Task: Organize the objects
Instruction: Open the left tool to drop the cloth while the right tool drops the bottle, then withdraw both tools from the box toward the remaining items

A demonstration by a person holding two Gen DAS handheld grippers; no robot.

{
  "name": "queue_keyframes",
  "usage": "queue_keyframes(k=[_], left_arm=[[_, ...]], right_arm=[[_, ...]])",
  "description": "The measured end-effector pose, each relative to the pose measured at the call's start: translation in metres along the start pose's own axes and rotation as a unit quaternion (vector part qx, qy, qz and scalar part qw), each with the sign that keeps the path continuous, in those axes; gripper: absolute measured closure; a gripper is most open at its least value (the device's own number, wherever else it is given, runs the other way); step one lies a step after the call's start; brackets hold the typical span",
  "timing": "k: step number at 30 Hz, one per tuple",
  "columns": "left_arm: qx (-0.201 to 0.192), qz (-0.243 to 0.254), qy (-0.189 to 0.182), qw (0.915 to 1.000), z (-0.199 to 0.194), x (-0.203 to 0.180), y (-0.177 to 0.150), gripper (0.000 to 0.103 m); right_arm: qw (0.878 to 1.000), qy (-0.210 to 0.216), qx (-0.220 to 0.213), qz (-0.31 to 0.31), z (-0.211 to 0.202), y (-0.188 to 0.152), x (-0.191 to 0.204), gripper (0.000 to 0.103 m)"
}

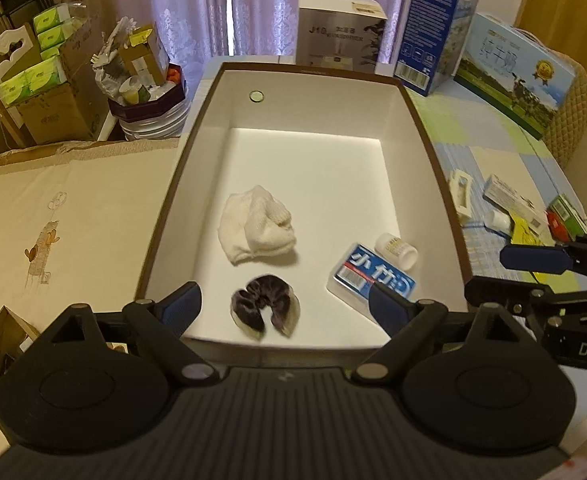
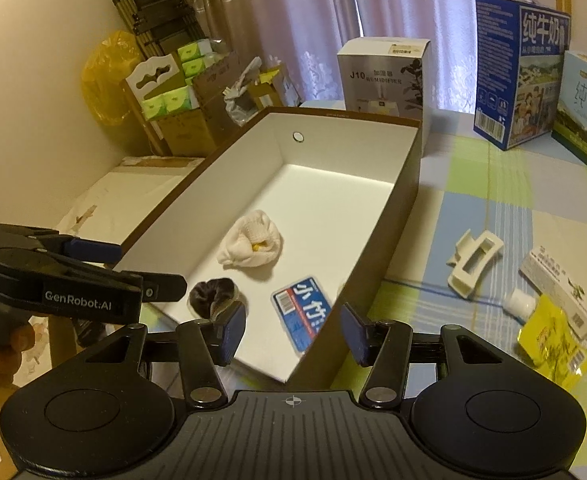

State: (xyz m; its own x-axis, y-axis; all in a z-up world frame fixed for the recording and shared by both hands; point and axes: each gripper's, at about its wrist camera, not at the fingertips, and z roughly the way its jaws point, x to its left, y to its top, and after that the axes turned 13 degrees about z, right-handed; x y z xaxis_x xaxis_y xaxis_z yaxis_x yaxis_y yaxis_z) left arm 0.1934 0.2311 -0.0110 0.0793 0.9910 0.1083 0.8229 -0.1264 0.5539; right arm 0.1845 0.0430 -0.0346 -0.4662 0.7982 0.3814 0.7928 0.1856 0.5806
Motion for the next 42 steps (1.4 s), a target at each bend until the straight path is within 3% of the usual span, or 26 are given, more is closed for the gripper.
queue_keyframes(k=[20,42], left_arm=[[0.018,0.012,-0.01,0.9997,-0.019,-0.062,-0.025,0.014],[0.037,0.066,-0.058,0.9954,-0.002,-0.191,0.001,0.014]], right_arm=[[0.999,-0.003,0.013,0.035,-0.048,-0.035,-0.044,0.053],[0.994,-0.053,0.014,0.099,-0.113,-0.049,-0.159,0.053]])
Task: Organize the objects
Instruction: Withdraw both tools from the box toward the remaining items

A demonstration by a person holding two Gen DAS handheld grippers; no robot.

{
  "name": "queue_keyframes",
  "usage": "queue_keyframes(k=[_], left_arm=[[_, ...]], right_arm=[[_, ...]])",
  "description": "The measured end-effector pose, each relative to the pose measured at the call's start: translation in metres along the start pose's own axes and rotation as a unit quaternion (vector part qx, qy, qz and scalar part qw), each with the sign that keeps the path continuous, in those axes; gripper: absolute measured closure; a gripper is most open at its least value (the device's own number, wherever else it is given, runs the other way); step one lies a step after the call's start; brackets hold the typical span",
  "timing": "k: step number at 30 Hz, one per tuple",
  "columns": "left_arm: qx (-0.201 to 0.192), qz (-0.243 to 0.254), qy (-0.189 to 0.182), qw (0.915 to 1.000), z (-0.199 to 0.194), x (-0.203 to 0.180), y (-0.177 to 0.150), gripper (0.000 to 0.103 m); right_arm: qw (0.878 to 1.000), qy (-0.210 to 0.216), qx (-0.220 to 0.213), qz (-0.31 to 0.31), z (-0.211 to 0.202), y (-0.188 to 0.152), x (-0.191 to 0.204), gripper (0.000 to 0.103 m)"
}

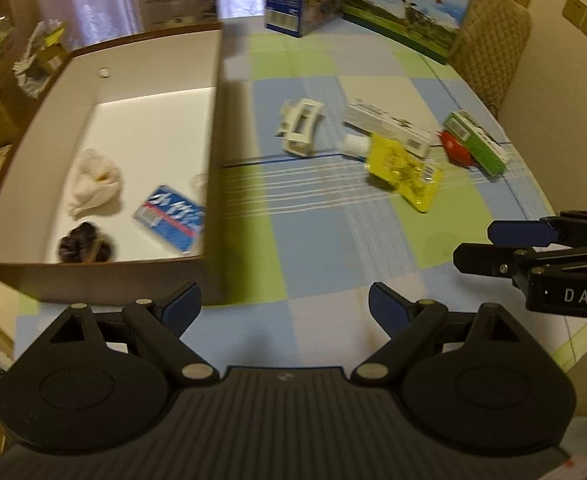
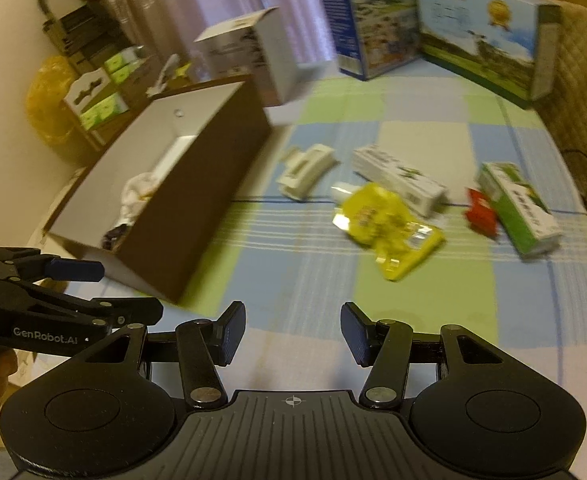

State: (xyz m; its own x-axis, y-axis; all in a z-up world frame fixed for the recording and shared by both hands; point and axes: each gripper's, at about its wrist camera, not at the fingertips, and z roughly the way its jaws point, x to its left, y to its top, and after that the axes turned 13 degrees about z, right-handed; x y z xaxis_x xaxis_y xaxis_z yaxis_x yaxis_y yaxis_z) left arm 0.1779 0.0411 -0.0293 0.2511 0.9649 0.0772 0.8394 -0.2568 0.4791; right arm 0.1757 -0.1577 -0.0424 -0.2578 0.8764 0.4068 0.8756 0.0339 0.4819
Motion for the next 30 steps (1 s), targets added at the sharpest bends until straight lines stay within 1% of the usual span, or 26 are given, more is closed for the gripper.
queue_keyframes(k=[8,11,17,25,30], left_arm=[[0.001,0.015,-0.019,0.9997,0.025,-0.038,0.018,0.014],[0.003,0.015,-0.018,0.9997,0.034,-0.044,0.022,0.014],[0.0,0.014,-0.019,0.9997,0.048,-0.052,0.034,0.014],[-0.012,0.008,-0.054,0.9984,0.078,-0.065,0.05,0.015],[-0.011,0.006,-0.074,0.9972,0.1,-0.073,0.059,0.016]], right_arm=[[0.999,-0.034,-0.013,0.025,-0.016,0.004,-0.048,0.053],[0.998,-0.045,-0.017,0.034,-0.019,0.003,-0.064,0.053],[0.997,-0.051,-0.02,0.06,-0.019,0.007,-0.091,0.053],[0.994,-0.068,-0.017,0.083,-0.015,0.012,-0.115,0.053],[0.992,-0.081,-0.016,0.1,-0.014,0.014,-0.13,0.053]])
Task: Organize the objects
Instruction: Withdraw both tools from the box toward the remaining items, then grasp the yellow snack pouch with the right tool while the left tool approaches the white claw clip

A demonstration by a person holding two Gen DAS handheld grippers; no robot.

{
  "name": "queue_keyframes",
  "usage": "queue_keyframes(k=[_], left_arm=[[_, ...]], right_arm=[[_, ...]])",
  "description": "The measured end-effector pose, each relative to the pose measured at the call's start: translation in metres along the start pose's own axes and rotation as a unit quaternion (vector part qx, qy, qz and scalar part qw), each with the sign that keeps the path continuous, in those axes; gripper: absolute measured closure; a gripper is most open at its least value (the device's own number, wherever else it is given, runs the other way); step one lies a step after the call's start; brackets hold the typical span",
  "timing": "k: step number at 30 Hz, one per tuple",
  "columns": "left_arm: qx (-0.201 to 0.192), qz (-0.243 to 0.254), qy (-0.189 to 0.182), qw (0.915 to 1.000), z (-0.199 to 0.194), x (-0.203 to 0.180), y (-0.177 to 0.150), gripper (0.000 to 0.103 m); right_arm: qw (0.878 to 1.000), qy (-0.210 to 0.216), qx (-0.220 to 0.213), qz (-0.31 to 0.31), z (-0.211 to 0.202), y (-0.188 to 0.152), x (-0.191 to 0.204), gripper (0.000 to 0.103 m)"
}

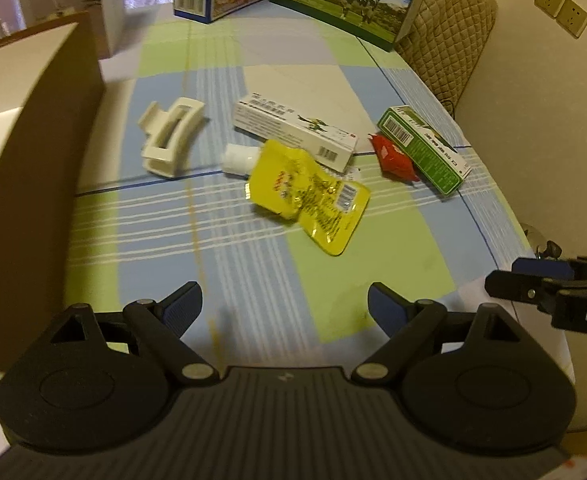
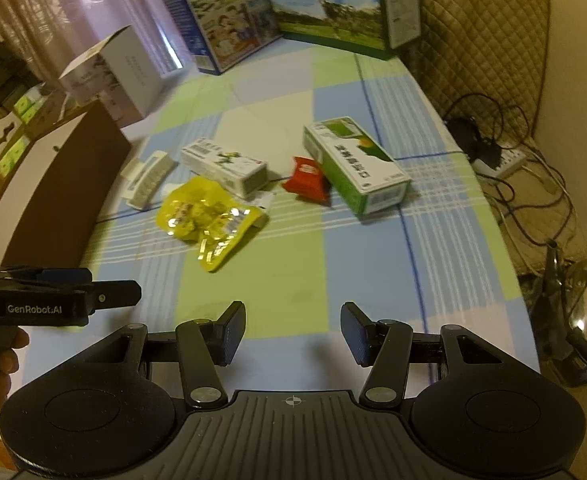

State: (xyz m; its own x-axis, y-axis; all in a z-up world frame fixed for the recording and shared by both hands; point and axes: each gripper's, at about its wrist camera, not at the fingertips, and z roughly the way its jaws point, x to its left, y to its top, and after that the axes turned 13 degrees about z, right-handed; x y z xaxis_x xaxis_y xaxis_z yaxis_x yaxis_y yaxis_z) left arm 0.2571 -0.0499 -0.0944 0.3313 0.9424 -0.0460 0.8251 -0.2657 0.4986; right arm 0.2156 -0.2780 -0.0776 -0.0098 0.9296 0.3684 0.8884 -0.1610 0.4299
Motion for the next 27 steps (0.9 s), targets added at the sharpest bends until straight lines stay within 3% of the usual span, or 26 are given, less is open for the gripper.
queue_keyframes(k=[4,10,12,14,20,27], left_arm=[[0.006,0.006,0.001,1.0,0.007,-0.001,0.007,0.018],[0.027,0.018,0.054,0.998,0.01,0.018,0.013,0.018],[0.033,0.016,0.07,0.9969,0.011,0.028,0.015,0.018],[0.037,0.017,0.087,0.9953,0.011,0.037,0.017,0.018],[0.054,0.023,0.12,0.991,0.017,0.057,0.022,0.018],[0.066,0.035,0.125,0.9893,0.033,0.065,0.031,0.018]], right_arm=[[1.0,-0.001,-0.003,0.006,0.005,0.004,-0.005,0.053],[0.999,0.025,-0.011,-0.018,0.028,0.008,0.013,0.048],[0.999,0.037,-0.002,-0.029,0.041,0.011,0.023,0.023],[0.998,0.05,0.0,-0.048,0.054,0.013,0.035,0.018],[0.986,0.044,-0.03,-0.159,0.091,0.01,0.081,0.018],[0.977,0.03,-0.037,-0.206,0.124,0.01,0.1,0.018]])
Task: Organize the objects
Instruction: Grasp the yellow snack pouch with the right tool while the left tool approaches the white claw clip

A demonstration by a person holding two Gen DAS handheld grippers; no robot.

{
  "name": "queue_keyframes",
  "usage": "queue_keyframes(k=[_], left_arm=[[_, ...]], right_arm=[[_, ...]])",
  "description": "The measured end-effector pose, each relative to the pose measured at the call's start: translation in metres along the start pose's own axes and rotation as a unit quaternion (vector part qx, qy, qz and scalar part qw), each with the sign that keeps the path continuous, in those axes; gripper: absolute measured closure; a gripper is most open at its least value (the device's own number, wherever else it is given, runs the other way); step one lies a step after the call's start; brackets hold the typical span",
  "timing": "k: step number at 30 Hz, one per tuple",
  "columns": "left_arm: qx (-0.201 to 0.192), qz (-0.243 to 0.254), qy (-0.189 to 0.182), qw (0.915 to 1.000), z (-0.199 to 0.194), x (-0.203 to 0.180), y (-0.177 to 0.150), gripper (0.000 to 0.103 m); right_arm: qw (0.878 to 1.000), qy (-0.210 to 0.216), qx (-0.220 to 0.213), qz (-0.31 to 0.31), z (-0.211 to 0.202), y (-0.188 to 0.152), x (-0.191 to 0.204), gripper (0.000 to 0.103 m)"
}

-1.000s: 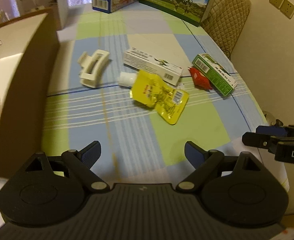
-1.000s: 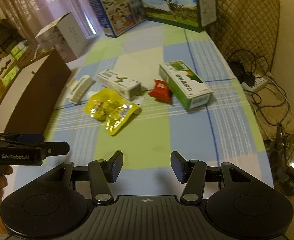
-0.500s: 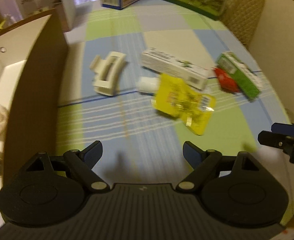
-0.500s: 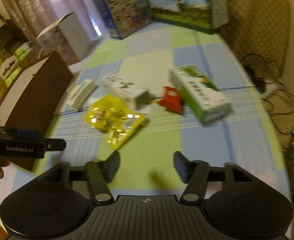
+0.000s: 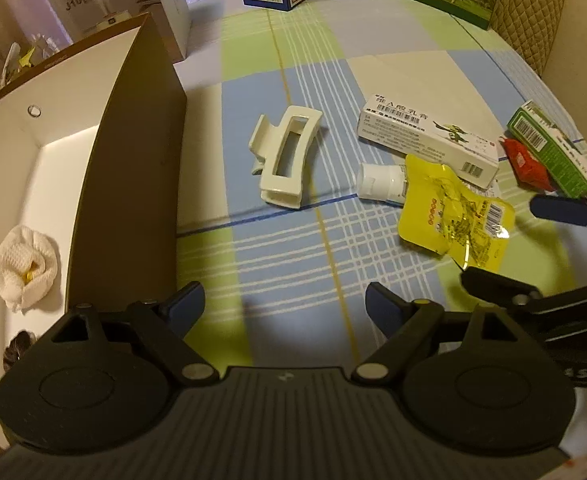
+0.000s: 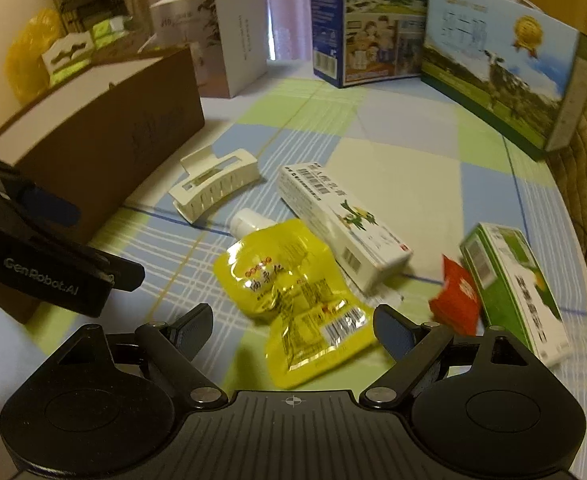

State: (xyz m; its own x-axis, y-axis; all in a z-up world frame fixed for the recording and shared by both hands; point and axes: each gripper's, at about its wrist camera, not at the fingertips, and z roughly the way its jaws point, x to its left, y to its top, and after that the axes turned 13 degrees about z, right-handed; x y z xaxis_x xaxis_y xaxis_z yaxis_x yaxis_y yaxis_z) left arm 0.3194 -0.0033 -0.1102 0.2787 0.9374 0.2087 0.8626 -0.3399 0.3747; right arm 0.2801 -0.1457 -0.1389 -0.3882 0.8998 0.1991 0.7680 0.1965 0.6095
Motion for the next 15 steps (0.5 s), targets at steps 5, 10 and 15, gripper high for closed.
queue_keyframes(k=[5,10,15], left_arm=[[0.006,-0.001,-0.011,0.9999,0.008,0.004,0.005,0.018],[0.013,0.002,-0.016,0.9998,0.016,0.005,0.009,0.018],[0.018,0.002,-0.02,0.9996,0.023,0.007,0.011,0.018]], right_arm=[[1.0,-0.008,-0.003,-0.022,0.021,0.0,0.002,0.019],[0.999,-0.019,-0.009,-0.044,0.033,-0.002,0.008,0.025],[0.996,-0.035,-0.028,-0.076,0.038,-0.008,0.014,0.044]])
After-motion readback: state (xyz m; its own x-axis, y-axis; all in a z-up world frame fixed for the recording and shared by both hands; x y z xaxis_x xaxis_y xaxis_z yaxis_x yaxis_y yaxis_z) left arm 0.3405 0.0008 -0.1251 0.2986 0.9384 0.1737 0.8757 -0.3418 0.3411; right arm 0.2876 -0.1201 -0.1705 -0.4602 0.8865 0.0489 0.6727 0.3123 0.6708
